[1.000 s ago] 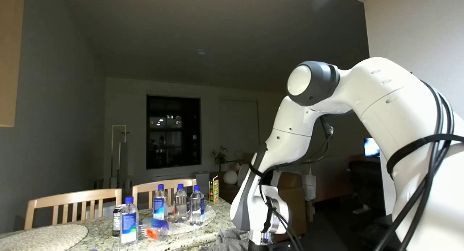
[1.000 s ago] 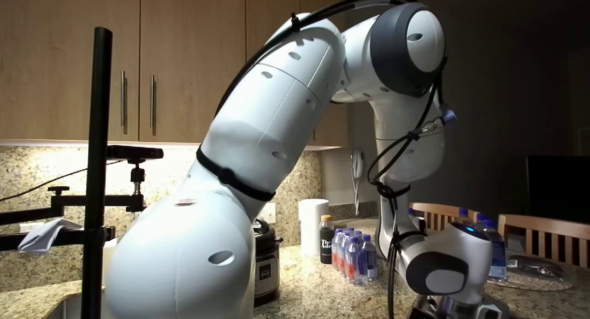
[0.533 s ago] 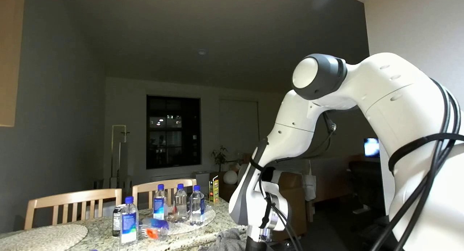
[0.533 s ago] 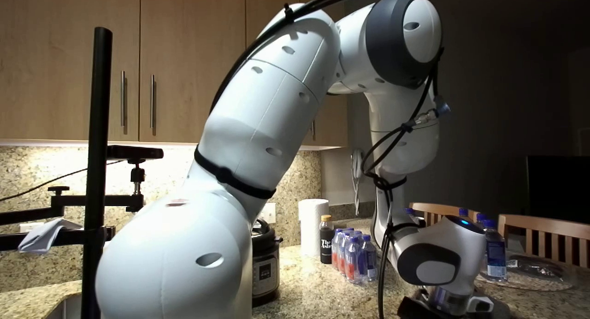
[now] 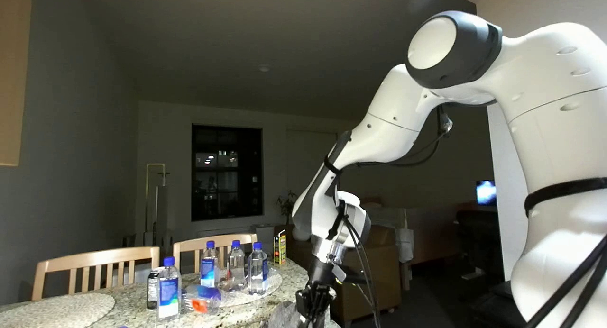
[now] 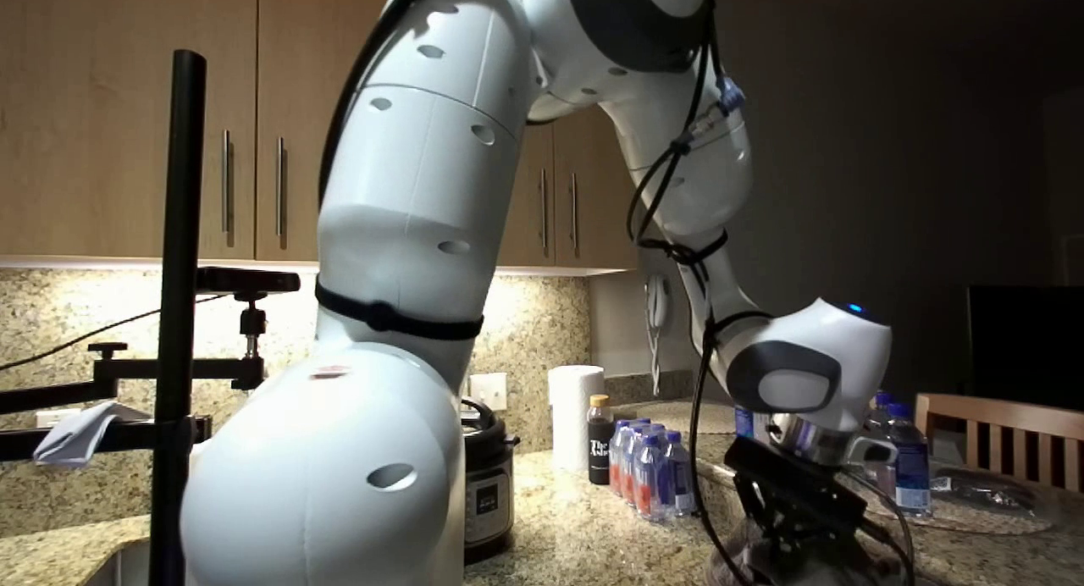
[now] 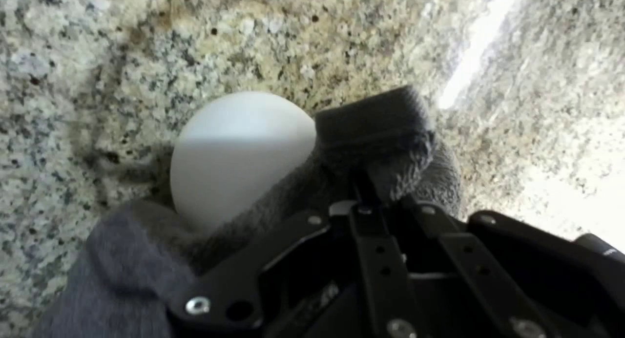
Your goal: Pick up the grey cloth and put it on the counter
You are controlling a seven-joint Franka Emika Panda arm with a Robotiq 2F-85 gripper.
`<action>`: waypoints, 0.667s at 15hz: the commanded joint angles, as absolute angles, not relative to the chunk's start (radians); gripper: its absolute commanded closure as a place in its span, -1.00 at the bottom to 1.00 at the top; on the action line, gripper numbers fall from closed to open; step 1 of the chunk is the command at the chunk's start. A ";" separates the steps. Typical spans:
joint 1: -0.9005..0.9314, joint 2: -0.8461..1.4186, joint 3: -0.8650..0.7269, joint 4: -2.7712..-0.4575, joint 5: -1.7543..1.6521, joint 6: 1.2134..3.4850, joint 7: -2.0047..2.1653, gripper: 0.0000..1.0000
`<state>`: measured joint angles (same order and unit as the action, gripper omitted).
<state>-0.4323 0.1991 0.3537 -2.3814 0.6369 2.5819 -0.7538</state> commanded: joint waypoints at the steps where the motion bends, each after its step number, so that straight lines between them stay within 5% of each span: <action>1: -0.311 0.061 0.198 -2.360 0.642 2.420 -0.684 0.77; 10: -0.100 0.023 0.036 -2.157 0.614 2.285 -0.512 0.77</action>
